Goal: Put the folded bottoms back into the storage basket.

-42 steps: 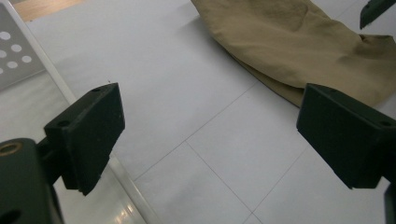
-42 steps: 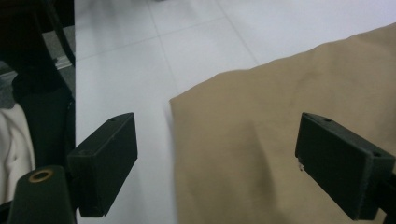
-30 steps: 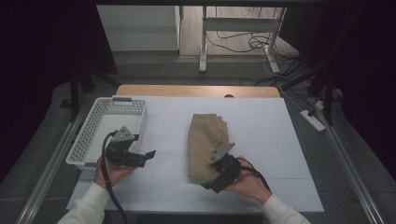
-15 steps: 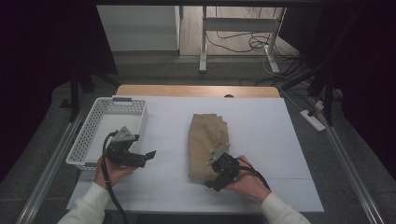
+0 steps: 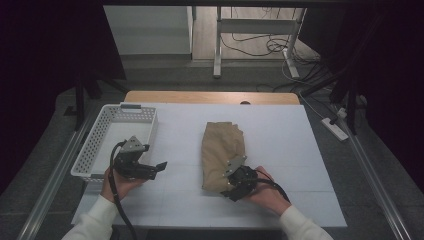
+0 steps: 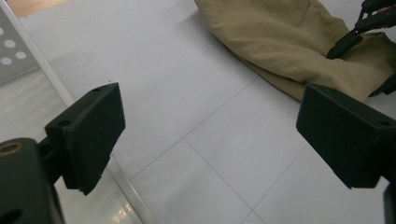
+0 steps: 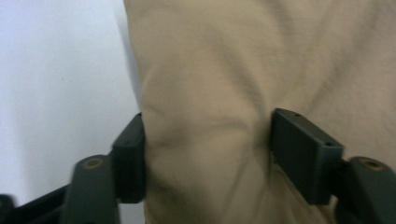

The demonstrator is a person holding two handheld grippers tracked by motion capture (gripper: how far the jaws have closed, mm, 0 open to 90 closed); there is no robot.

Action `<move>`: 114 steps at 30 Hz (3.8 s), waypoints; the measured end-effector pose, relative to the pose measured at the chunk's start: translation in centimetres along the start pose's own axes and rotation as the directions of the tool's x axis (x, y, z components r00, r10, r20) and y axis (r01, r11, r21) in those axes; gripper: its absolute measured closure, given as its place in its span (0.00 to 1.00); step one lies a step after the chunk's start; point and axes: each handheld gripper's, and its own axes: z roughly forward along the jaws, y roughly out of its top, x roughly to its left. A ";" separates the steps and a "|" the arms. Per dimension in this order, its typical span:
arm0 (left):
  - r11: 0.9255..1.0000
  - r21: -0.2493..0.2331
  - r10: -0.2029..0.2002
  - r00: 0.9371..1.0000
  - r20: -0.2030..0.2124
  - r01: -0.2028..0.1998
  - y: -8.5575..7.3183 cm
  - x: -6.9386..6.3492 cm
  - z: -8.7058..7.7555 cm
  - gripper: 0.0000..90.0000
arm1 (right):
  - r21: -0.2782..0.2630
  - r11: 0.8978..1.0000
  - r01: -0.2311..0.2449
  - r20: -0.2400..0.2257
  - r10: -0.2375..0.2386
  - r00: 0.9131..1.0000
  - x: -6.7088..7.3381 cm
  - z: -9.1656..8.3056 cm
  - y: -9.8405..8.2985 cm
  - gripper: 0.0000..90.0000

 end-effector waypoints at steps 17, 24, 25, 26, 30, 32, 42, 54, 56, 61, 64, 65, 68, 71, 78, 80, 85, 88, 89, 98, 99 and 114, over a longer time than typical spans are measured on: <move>1.000 0.002 0.004 1.000 -0.003 -0.004 0.0 -0.1 0.0 0.10 | -0.041 0.999 -0.031 -0.038 0.029 0.999 -0.8 -0.9 -0.2 0.85; 1.000 0.002 0.003 1.000 -0.004 -0.003 0.1 0.0 0.0 0.10 | -0.076 0.997 -0.015 -0.043 0.012 0.999 -0.8 -1.5 -0.1 0.87; 1.000 0.002 0.007 1.000 -0.004 -0.007 0.1 -0.1 0.0 0.10 | -0.078 0.997 -0.015 -0.050 0.011 0.999 -0.8 -1.7 -0.1 0.87; 1.000 0.001 0.008 1.000 -0.005 -0.008 0.2 -0.1 0.0 0.10 | -0.083 0.996 -0.019 -0.055 0.014 0.998 -0.8 -1.9 -0.1 0.87; 1.000 0.000 0.009 1.000 0.001 -0.009 0.3 -0.3 0.1 0.10 | -0.111 0.994 -0.019 -0.078 0.010 0.997 -0.5 -2.9 -0.1 0.87; 1.000 0.005 0.012 1.000 0.004 -0.012 0.3 -0.4 0.2 0.10 | -0.117 0.993 -0.012 -0.086 0.002 0.996 -0.1 -3.2 -0.1 0.87; 1.000 0.008 0.018 1.000 0.009 -0.018 0.6 -0.8 0.6 0.10 | -0.109 0.994 -0.002 -0.124 -0.011 0.992 0.6 -3.0 -0.3 0.87; 0.999 0.015 0.042 0.998 0.044 -0.043 3.9 -1.5 3.2 0.10 | -0.121 0.993 -0.008 -0.128 -0.007 0.992 0.4 -2.9 -0.4 0.87; 0.999 0.014 0.042 0.997 0.057 -0.043 4.4 -1.6 3.7 0.10 | -0.119 0.993 -0.010 -0.130 -0.006 0.991 0.4 -2.9 -0.5 0.87; 0.999 0.010 0.043 0.996 0.081 -0.044 5.8 -1.6 4.7 0.10 | -0.125 0.992 -0.016 -0.137 -0.001 0.991 0.4 -2.8 -0.5 0.87; 0.999 0.011 0.038 0.995 0.094 -0.040 6.4 -1.5 5.3 0.10 | -0.128 0.992 -0.021 -0.136 0.003 0.991 0.3 -2.8 -0.6 0.87; 0.999 0.013 0.038 0.995 0.097 -0.040 6.6 -1.5 5.5 0.10 | -0.129 0.991 -0.022 -0.136 0.004 0.991 0.3 -2.8 -0.6 0.87; 0.999 0.023 0.047 0.994 0.099 -0.050 7.0 -1.6 6.1 0.10 | -0.128 0.992 -0.023 -0.134 0.006 0.991 0.3 -2.9 -0.6 0.87; 0.998 0.027 0.053 0.994 0.101 -0.056 7.5 -1.6 6.5 0.10 | -0.131 0.991 -0.026 -0.132 0.009 0.991 0.4 -2.9 -0.6 0.87; 0.999 0.027 0.036 0.992 0.122 -0.040 8.4 -1.2 7.6 0.10 | -0.135 0.990 -0.035 -0.130 0.018 0.991 0.4 -2.9 -0.5 0.87; 0.999 0.021 0.026 0.991 0.130 -0.029 8.6 -1.2 7.9 0.10 | -0.138 0.990 -0.035 -0.128 0.017 0.992 0.5 -2.9 -0.5 0.87; 1.000 0.028 0.009 0.990 0.141 -0.014 9.1 -1.0 8.9 0.10 | -0.137 0.990 -0.035 -0.128 0.018 0.992 0.5 -2.9 -0.5 0.87; 0.999 0.033 0.009 0.990 0.142 -0.013 9.4 -0.8 9.5 0.10 | -0.137 0.990 -0.036 -0.128 0.019 0.992 0.5 -2.8 -0.5 0.87; 0.999 0.035 0.007 0.990 0.144 -0.013 9.5 -0.8 9.8 0.10 | -0.139 0.990 -0.037 -0.128 0.019 0.992 0.5 -2.8 -0.5 0.87; 0.998 0.062 -0.011 0.990 0.139 0.003 10.6 -0.3 11.8 0.10 | -0.138 0.990 -0.034 -0.126 0.017 0.992 0.6 -2.8 -0.5 0.87; 0.998 0.063 -0.013 0.991 0.137 0.004 10.7 -0.2 11.9 0.10 | -0.137 0.990 -0.034 -0.126 0.017 0.992 0.6 -2.8 -0.5 0.87; 0.993 0.120 -0.039 0.992 0.122 0.024 12.0 0.4 15.4 0.10 | -0.134 0.990 -0.032 -0.126 0.015 0.992 0.6 -2.6 -0.6 0.87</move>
